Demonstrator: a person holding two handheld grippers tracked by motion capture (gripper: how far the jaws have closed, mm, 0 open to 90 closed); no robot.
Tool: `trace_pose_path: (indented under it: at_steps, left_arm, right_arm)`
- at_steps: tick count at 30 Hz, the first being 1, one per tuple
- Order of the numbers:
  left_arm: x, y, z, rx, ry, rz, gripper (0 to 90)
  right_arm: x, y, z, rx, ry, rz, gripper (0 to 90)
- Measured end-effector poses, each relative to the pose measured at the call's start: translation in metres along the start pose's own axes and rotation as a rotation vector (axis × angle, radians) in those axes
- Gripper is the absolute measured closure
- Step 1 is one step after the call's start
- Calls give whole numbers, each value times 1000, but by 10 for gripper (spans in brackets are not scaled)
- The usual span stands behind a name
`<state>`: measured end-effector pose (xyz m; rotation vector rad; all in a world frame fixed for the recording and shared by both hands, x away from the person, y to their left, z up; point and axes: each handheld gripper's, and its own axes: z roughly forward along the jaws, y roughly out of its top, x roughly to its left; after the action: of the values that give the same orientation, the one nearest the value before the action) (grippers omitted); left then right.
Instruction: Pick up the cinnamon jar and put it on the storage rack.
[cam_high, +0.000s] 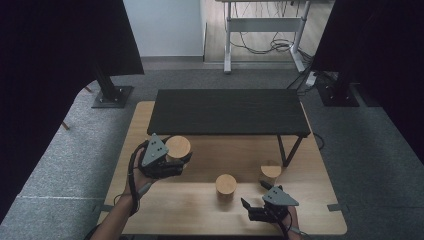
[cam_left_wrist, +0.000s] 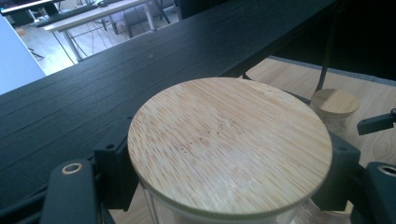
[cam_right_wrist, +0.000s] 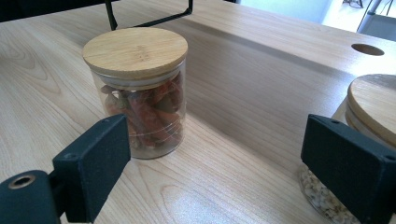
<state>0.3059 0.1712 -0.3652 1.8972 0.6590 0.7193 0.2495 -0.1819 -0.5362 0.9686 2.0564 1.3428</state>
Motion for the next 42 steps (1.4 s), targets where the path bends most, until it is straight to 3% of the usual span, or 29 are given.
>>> trace_pose_path:
  at_steps: [21,42]
  left_arm:
    - [7,-4,1,15,18,-9,246]
    - [11,18,2,-14,29,11,246]
  right_arm:
    - [2,-1,3,16,5,-10,76]
    - [0,-1,2,13,-10,-6,74]
